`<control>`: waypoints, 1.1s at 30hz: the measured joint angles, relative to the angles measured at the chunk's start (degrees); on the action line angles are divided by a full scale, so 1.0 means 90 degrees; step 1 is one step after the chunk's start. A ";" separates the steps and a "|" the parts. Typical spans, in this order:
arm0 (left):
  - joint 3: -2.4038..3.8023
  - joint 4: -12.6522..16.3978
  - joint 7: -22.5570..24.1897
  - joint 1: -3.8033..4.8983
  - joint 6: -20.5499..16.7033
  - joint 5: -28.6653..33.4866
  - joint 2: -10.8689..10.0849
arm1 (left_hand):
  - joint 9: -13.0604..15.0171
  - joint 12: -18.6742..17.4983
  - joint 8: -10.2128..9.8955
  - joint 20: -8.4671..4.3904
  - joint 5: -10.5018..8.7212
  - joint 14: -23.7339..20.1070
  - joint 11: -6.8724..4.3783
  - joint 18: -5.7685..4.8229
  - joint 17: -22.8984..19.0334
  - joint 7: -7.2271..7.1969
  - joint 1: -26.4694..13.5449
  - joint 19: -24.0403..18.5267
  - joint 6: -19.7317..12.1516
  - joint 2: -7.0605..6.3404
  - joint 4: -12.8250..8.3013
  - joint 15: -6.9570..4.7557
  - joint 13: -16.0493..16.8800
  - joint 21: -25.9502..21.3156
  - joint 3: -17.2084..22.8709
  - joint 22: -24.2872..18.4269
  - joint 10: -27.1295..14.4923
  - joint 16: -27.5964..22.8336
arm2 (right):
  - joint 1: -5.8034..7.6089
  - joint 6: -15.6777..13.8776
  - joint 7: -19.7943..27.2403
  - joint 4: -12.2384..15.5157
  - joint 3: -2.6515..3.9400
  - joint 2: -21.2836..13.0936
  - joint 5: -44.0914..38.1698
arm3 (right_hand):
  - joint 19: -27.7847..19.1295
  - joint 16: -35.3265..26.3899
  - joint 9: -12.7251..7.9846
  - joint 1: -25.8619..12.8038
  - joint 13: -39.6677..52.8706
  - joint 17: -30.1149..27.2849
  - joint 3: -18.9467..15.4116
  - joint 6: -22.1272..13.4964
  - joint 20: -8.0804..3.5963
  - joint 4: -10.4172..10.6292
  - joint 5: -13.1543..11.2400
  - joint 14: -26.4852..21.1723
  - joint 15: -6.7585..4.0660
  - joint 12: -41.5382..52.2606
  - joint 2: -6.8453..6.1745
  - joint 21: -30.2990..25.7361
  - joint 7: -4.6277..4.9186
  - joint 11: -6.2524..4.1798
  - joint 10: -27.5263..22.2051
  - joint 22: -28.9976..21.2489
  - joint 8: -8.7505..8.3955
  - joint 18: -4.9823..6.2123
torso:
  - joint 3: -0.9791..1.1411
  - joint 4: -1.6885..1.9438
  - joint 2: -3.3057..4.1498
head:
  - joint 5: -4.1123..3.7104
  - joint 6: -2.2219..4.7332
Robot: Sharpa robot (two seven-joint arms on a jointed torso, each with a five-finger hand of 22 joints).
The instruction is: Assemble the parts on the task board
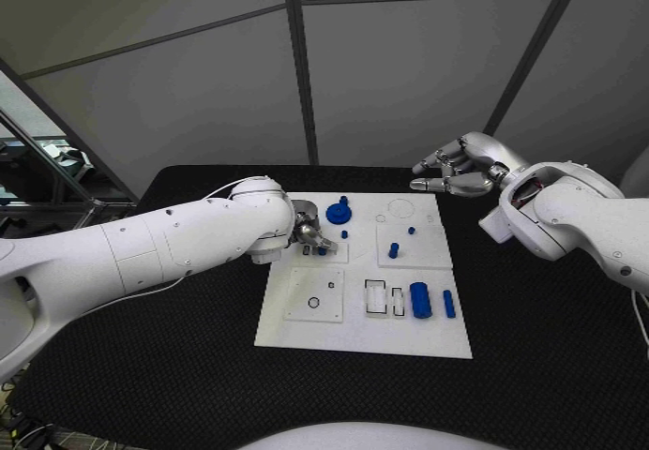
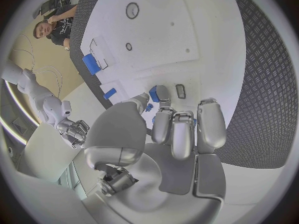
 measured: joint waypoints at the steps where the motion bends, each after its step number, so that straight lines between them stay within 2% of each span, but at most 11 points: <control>1: 0.0000 -0.0001 -0.0001 0.0000 -0.0002 0.0000 0.0002 | 0.0003 0.0000 0.0000 0.0000 -0.0004 0.0000 0.0000 0.0001 0.0000 0.0000 -0.0029 0.0000 0.0000 0.0029 0.0014 0.0000 0.0000 0.0000 -0.0014 0.0000 0.0000 0.0000 | 0.0000 0.0000 0.0000 0.0000 0.0000 0.0000 0.0000 | 0.0000 0.0000 0.0000 0.0000 0.0000 0.0000 0.0000 0.0000 0.0000 0.0000 0.0000 0.0000 0.0000 0.0000 0.0000 0.0000 0.0000 0.0000 0.0000 0.0000 0.0000 0.0000 | 0.0000 -0.0001 0.0000 | 0.0000 -0.0002; 8: 0.0000 -0.0006 -0.0008 -0.0003 -0.0015 0.0000 0.0006 | 0.0029 0.0000 0.0000 0.0000 -0.0083 0.0003 0.0000 0.0001 0.0000 0.0000 -0.0073 0.0000 0.0000 0.0022 0.0036 -0.0003 0.0000 0.0000 -0.0036 0.0008 0.0000 0.0000 | 0.0000 0.0004 0.0000 -0.0005 0.0000 0.0001 0.0000 | 0.0000 0.0000 0.0005 0.0000 0.0000 0.0000 0.0000 0.0000 0.0000 0.0000 0.0000 0.0000 0.0000 0.0000 0.0000 0.0000 0.0000 0.0000 0.0000 0.0000 0.0000 0.0000 | -0.0002 -0.0001 0.0001 | 0.0002 -0.0004; 12: 0.0002 0.0012 -0.0012 -0.0006 -0.0021 0.0001 -0.0015 | 0.0065 0.0000 -0.0001 -0.0013 -0.0222 0.0023 -0.0004 0.0002 0.0000 0.0000 -0.0210 0.0013 0.0000 -0.0064 0.0053 -0.0023 -0.0001 0.0000 -0.0181 0.0007 0.0004 0.0000 | 0.0000 0.0007 -0.0001 -0.0009 0.0000 0.0000 0.0000 | 0.0000 0.0000 0.0005 0.0000 0.0000 0.0000 0.0000 0.0000 0.0000 0.0000 0.0000 0.0000 0.0000 0.0000 0.0000 0.0000 0.0000 0.0000 0.0000 0.0000 0.0000 0.0000 | -0.0002 -0.0001 0.0001 | 0.0002 -0.0005; 14: 0.0048 0.0028 -0.0015 -0.0021 -0.0021 0.0003 -0.0040 | 0.0081 0.0000 -0.0001 -0.0023 -0.0222 0.0001 -0.0023 0.0001 0.0000 0.0000 -0.0272 0.0023 -0.0001 -0.0126 0.0057 -0.0044 -0.0001 0.0000 -0.0267 0.0007 0.0023 0.0000 | 0.0000 0.0009 -0.0001 -0.0013 0.0000 -0.0002 0.0000 | 0.0000 0.0000 0.0005 0.0000 0.0001 0.0000 0.0000 0.0000 0.0000 0.0000 0.0000 0.0000 0.0000 0.0000 0.0000 0.0000 0.0000 0.0000 0.0000 0.0002 0.0000 0.0000 | -0.0004 -0.0001 0.0000 | 0.0002 -0.0004; 16: 0.0123 0.0050 -0.0022 -0.0024 -0.0019 0.0003 -0.0075 | 0.0093 0.0000 -0.0001 -0.0023 -0.0222 0.0000 -0.0023 0.0000 0.0000 0.0000 -0.0337 0.0023 -0.0001 -0.0192 0.0058 -0.0046 -0.0001 0.0000 -0.0359 0.0006 0.0023 0.0000 | 0.0000 0.0010 -0.0001 -0.0016 0.0000 -0.0002 0.0000 | 0.0000 0.0000 0.0004 0.0001 0.0001 0.0000 0.0000 0.0000 0.0000 0.0000 0.0000 0.0000 0.0000 0.0000 0.0000 0.0000 0.0000 0.0000 0.0000 0.0005 0.0000 0.0000 | -0.0004 0.0000 0.0000 | -0.0006 0.0003; 17: 0.0134 0.0054 -0.0023 -0.0024 -0.0018 0.0004 -0.0080 | 0.0093 0.0000 -0.0001 -0.0023 -0.0222 0.0000 -0.0023 0.0000 0.0000 0.0000 -0.0343 0.0023 -0.0001 -0.0198 0.0061 -0.0045 -0.0001 0.0000 -0.0367 0.0005 0.0023 0.0000 | 0.0000 0.0010 -0.0001 -0.0016 0.0000 -0.0003 0.0000 | 0.0000 0.0000 0.0004 0.0001 0.0001 0.0000 0.0000 0.0000 0.0000 0.0000 0.0000 0.0000 0.0000 0.0000 0.0000 0.0000 0.0000 0.0000 0.0000 0.0005 0.0000 0.0000 | -0.0004 0.0000 0.0000 | -0.0007 0.0004; 19: 0.0211 0.0081 -0.0030 -0.0021 -0.0014 0.0004 -0.0119 | 0.0106 0.0000 -0.0031 -0.0023 -0.0222 0.0000 -0.0045 0.0000 0.0000 0.0000 -0.0399 0.0023 -0.0001 -0.0257 0.0063 -0.0045 -0.0001 0.0000 -0.0456 -0.0005 0.0001 0.0000 | 0.0000 0.0011 -0.0001 -0.0025 0.0000 -0.0003 0.0000 | 0.0000 0.0000 0.0004 0.0001 0.0001 0.0000 0.0000 0.0000 0.0000 0.0000 0.0000 0.0000 0.0000 0.0000 -0.0001 0.0000 0.0000 0.0000 0.0000 0.0005 0.0000 0.0000 | -0.0004 0.0000 -0.0002 | -0.0015 0.0008; 24: 0.0327 0.0139 -0.0049 -0.0010 0.0003 0.0004 -0.0187 | 0.0125 -0.0031 -0.0038 -0.0023 -0.0222 0.0000 -0.0045 0.0000 0.0000 0.0000 -0.0398 0.0022 -0.0001 -0.0390 0.0071 -0.0045 -0.0001 0.0000 -0.0588 -0.0015 0.0001 0.0000 | 0.0000 0.0012 -0.0001 -0.0041 0.0000 0.0000 0.0000 | 0.0000 0.0000 0.0004 0.0001 -0.0009 -0.0010 0.0000 0.0000 0.0000 0.0000 0.0000 0.0000 0.0000 0.0000 -0.0001 -0.0025 0.0000 0.0000 0.0000 0.0004 0.0000 0.0000 | -0.0004 0.0002 -0.0004 | -0.0029 0.0015; 33: 0.0531 0.0241 -0.0077 0.0005 0.0043 0.0004 -0.0279 | 0.0155 -0.0101 -0.0116 -0.0021 -0.0222 0.0000 -0.0045 -0.0001 0.0000 0.0000 -0.0398 0.0020 -0.0001 -0.0390 0.0044 -0.0046 -0.0001 -0.0050 -0.0838 -0.0082 0.0001 0.0000 | 0.0000 0.0015 0.0000 -0.0077 0.0000 0.0007 0.0000 | 0.0000 0.0000 0.0003 0.0001 -0.0008 -0.0009 0.0000 0.0000 0.0000 0.0000 0.0000 0.0000 0.0000 0.0000 -0.0001 -0.0025 0.0000 0.0000 0.0000 0.0004 0.0001 0.0000 | -0.0005 0.0002 -0.0003 | -0.0029 0.0013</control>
